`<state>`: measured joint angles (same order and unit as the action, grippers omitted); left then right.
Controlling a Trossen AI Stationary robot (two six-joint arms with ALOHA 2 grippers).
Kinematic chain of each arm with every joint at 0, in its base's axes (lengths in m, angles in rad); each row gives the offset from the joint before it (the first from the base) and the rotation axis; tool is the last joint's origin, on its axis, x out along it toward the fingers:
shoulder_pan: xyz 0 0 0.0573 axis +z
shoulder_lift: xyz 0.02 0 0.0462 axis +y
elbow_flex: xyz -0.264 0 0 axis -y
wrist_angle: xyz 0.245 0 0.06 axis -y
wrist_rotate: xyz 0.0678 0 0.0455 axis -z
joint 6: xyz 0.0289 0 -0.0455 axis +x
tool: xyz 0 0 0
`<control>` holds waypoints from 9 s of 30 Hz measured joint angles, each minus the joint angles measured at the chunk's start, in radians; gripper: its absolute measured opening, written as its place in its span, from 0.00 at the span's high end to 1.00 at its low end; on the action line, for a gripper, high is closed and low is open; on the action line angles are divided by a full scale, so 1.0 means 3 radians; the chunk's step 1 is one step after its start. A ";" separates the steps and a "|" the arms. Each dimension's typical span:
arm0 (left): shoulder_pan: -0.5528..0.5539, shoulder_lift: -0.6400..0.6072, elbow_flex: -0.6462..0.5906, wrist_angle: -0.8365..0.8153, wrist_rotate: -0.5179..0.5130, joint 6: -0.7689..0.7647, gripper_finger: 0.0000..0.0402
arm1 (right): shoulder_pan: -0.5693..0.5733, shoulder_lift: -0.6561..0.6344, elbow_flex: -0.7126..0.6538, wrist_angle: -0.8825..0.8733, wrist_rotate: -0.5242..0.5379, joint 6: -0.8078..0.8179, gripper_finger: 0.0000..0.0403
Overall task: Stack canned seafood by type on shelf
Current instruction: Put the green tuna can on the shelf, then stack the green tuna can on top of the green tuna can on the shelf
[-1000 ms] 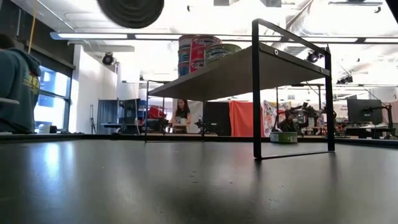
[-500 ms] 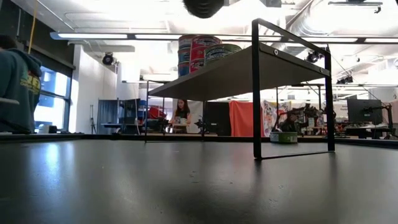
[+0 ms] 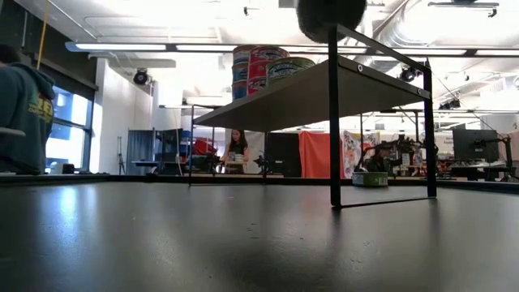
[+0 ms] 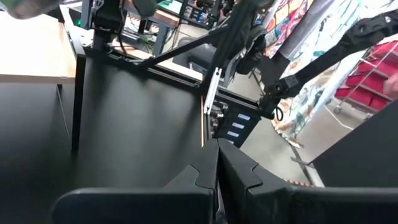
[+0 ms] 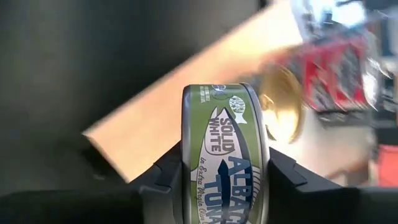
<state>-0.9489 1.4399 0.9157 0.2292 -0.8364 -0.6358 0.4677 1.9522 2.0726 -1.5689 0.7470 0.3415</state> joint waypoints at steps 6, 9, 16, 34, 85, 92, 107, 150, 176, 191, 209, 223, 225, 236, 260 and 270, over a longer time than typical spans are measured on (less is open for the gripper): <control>0.0022 0.0000 0.0000 -0.0003 0.0001 0.0057 1.00 | -0.0052 -0.0440 -0.0787 0.0305 0.0307 0.0238 0.69; 0.0066 0.0000 0.0000 0.0008 0.0001 0.0063 1.00 | -0.0119 -0.0486 -0.0997 0.0622 0.0106 0.0005 0.68; 0.0141 0.0000 0.0000 0.0013 0.0004 0.0032 1.00 | -0.0195 -0.0473 -0.1403 0.1006 0.0110 -0.0659 0.69; 0.0152 0.0000 0.0000 0.0001 0.0013 -0.0025 1.00 | -0.0226 -0.0471 -0.1474 0.0982 0.0178 -0.0615 0.63; 0.0637 0.0000 0.0000 0.0040 0.1109 0.0320 1.00 | -0.1078 -0.2547 -0.2346 0.0074 0.0435 0.3082 0.93; 0.1475 0.0000 0.0000 0.0141 0.1918 0.0303 1.00 | -0.2324 -0.3376 -0.3705 0.1699 -0.0090 0.2565 0.99; 0.2823 0.0000 0.0000 0.0572 0.2518 -0.0227 1.00 | -0.4704 -0.2361 -0.4442 0.4138 -0.2322 0.1365 1.00; 0.3323 -0.1396 0.0001 -0.1673 0.3559 0.0875 1.00 | -0.4008 -0.1896 -0.4418 0.1963 -0.2417 0.1427 1.00; 0.3087 -0.1540 0.0001 -0.1728 0.3185 0.0906 1.00 | -0.3007 -0.2817 -0.4678 0.1708 -0.2223 0.1896 1.00; 0.2960 -0.1536 0.0001 -0.1302 0.2965 0.0899 1.00 | -0.3931 -0.2778 -0.4669 0.2311 -0.3295 -0.0725 1.00; 0.2829 -0.1536 0.0001 -0.1272 0.2734 0.0846 1.00 | -0.4054 -0.2678 -0.4667 0.1950 -0.2414 0.0892 1.00; 0.2829 -0.1536 0.0001 -0.1301 0.2748 0.0872 1.00 | -0.3938 -0.2308 -0.4668 0.1817 -0.2477 0.1027 1.00; 0.2829 -0.1536 0.0001 -0.1303 0.2748 0.0925 1.00 | -0.3907 -0.2306 -0.4713 0.1819 -0.2520 0.1049 1.00; 0.2831 -0.1536 0.0001 -0.1337 0.2748 0.0979 1.00 | -0.3582 -0.2697 -0.5061 0.1914 -0.2720 0.1431 1.00; 0.2831 -0.1536 0.0001 -0.1380 0.2750 0.1113 1.00 | -0.2212 -0.2997 -0.5332 0.2148 -0.3599 0.0343 1.00; 0.2831 -0.1536 0.0001 -0.1430 0.2750 0.1113 1.00 | -0.1434 -0.2998 -0.5332 0.2268 -0.3552 0.0592 1.00</control>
<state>-0.0998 0.9791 0.9161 -0.1999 -0.0113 -0.3019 0.0374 1.0527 0.4728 -0.8885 -0.3186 0.5189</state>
